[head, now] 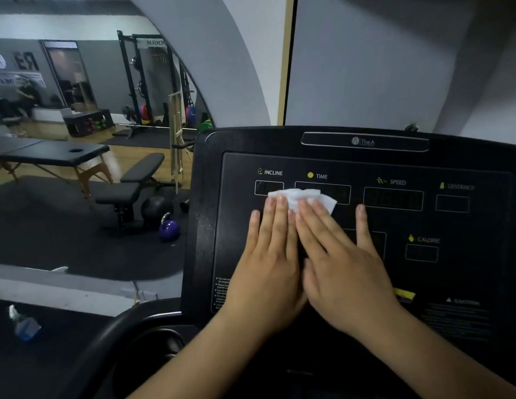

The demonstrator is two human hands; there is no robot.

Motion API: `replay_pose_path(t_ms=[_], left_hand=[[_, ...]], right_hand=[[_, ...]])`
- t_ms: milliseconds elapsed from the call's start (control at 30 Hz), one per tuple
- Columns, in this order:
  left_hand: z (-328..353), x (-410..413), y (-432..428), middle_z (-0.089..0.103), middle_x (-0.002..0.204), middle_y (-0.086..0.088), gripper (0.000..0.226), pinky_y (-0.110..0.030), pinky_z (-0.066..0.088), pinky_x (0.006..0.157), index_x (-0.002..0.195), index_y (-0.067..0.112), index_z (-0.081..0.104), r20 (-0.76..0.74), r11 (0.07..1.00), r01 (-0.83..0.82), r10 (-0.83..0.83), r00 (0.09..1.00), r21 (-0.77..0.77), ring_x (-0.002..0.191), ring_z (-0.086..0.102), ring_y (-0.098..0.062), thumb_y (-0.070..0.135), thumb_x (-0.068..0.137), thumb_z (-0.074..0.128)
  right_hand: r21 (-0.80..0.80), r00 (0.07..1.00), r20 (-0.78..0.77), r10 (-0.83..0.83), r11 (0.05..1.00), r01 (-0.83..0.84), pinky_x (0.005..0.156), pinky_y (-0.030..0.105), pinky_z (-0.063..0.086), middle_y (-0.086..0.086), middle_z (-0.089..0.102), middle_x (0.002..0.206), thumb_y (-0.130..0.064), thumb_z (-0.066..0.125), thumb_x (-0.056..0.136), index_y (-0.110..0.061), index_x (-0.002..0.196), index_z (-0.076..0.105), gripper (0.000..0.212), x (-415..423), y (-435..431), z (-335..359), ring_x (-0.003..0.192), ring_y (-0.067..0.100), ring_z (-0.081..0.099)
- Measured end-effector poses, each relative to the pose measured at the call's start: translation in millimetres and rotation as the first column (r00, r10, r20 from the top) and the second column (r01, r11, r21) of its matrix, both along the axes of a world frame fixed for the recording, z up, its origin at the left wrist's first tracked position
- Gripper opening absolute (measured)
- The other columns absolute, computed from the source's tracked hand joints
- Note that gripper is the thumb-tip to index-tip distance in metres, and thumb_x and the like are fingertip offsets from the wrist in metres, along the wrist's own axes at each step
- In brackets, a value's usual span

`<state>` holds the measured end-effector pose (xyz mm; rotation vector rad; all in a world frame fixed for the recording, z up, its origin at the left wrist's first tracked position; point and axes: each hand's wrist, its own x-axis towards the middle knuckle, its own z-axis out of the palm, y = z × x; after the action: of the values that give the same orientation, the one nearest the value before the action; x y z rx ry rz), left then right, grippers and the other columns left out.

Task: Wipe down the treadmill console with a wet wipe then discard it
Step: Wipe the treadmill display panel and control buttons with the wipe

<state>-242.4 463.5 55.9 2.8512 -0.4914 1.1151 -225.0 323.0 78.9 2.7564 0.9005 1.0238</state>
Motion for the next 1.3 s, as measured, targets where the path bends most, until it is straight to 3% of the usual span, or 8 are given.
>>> replay_pose_path(t_ms=[100, 233, 400, 533, 667, 900, 1133, 1300], left_hand=[[21.4, 14.0, -6.4, 0.019, 0.156, -0.032, 0.072, -0.056, 0.013, 0.119, 0.149, -0.009, 0.023, 0.043, 0.997, -0.049, 0.047, 0.998, 0.052, 0.147, 0.012, -0.045, 0.037, 0.094, 0.034], [56.0, 35.1, -10.4, 0.009, 0.158, -0.031, 0.071, -0.054, 0.004, 0.120, 0.152, -0.006, 0.011, 0.051, 0.985, -0.137, 0.132, 0.990, 0.101, 0.148, 0.003, -0.043, 0.037, 0.096, 0.024], [8.1, 5.3, -23.4, 0.016, 0.156, -0.032, 0.072, -0.055, 0.013, 0.120, 0.150, -0.008, 0.022, 0.028, 0.999, 0.022, -0.023, 0.999, 0.039, 0.147, 0.011, -0.044, 0.038, 0.095, 0.032], [19.9, 14.9, -35.7, 0.023, 0.154, -0.034, 0.070, -0.057, 0.015, 0.119, 0.147, -0.010, 0.027, 0.058, 0.997, -0.006, 0.002, 0.998, 0.071, 0.146, 0.016, -0.046, 0.036, 0.094, 0.030], [53.7, 39.0, -44.5, 0.019, 0.155, -0.033, 0.068, -0.056, 0.010, 0.120, 0.150, -0.008, 0.021, 0.098, 0.996, -0.058, 0.051, 0.994, 0.072, 0.147, 0.013, -0.045, 0.033, 0.095, 0.021], [5.2, 12.7, -56.0, 0.019, 0.156, -0.031, 0.070, -0.055, 0.014, 0.119, 0.150, -0.008, 0.022, 0.069, 0.994, 0.091, -0.095, 0.993, 0.059, 0.148, 0.012, -0.043, 0.036, 0.096, 0.032], [51.1, 42.9, -74.3, 0.015, 0.157, -0.032, 0.067, -0.057, 0.008, 0.120, 0.151, -0.006, 0.015, 0.092, 0.993, -0.012, 0.001, 0.996, 0.122, 0.148, 0.008, -0.044, 0.032, 0.096, 0.016], [8.8, 16.6, -83.3, 0.017, 0.157, -0.031, 0.067, -0.057, 0.016, 0.119, 0.150, -0.007, 0.020, 0.054, 0.989, 0.103, -0.110, 0.993, 0.107, 0.148, 0.011, -0.043, 0.034, 0.098, 0.031]], right_hand=[[0.011, 1.000, 0.020, -0.023, 1.000, 0.023, 0.113, 0.068, 0.013, 0.006, 0.031, 0.157, -0.029, 0.032, 0.088, -0.008, 0.148, 0.038, 0.063, 12.9, -4.4, 19.0, 0.147, 0.016, 0.023], [0.060, 0.997, 0.003, -0.078, 0.995, 0.078, 0.115, 0.068, 0.009, 0.006, 0.027, 0.159, -0.029, 0.026, 0.092, -0.009, 0.150, 0.033, 0.062, 29.5, -3.4, 49.1, 0.149, 0.016, 0.018], [0.069, 1.000, -0.008, -0.018, 0.997, 0.018, 0.115, 0.065, 0.014, 0.006, 0.025, 0.160, -0.027, 0.032, 0.088, -0.007, 0.149, 0.035, 0.065, 0.4, -24.3, -0.3, 0.149, 0.018, 0.017], [0.066, 1.000, 0.000, -0.032, 0.997, 0.031, 0.113, 0.068, 0.014, 0.006, 0.030, 0.158, -0.026, 0.033, 0.087, -0.008, 0.148, 0.037, 0.065, 9.5, -35.5, 10.3, 0.148, 0.016, 0.022], [0.100, 0.995, -0.005, -0.098, 0.990, 0.098, 0.114, 0.069, 0.010, 0.005, 0.026, 0.159, -0.028, 0.028, 0.090, -0.010, 0.150, 0.032, 0.063, 31.3, -39.6, 43.6, 0.148, 0.015, 0.018], [0.143, 0.999, -0.019, -0.039, 0.989, 0.042, 0.114, 0.068, 0.014, 0.002, 0.025, 0.160, -0.027, 0.036, 0.088, -0.011, 0.150, 0.034, 0.064, 0.7, -62.0, -6.3, 0.149, 0.013, 0.016], [0.179, 0.990, -0.025, -0.142, 0.973, 0.144, 0.114, 0.069, 0.009, 0.004, 0.026, 0.159, -0.028, 0.027, 0.091, -0.011, 0.151, 0.030, 0.062, 26.3, -69.8, 36.9, 0.149, 0.015, 0.016], [0.176, 0.994, -0.024, -0.108, 0.978, 0.110, 0.114, 0.068, 0.015, 0.005, 0.025, 0.160, -0.026, 0.033, 0.090, -0.009, 0.150, 0.033, 0.063, 0.8, -86.2, -7.9, 0.149, 0.015, 0.016]])
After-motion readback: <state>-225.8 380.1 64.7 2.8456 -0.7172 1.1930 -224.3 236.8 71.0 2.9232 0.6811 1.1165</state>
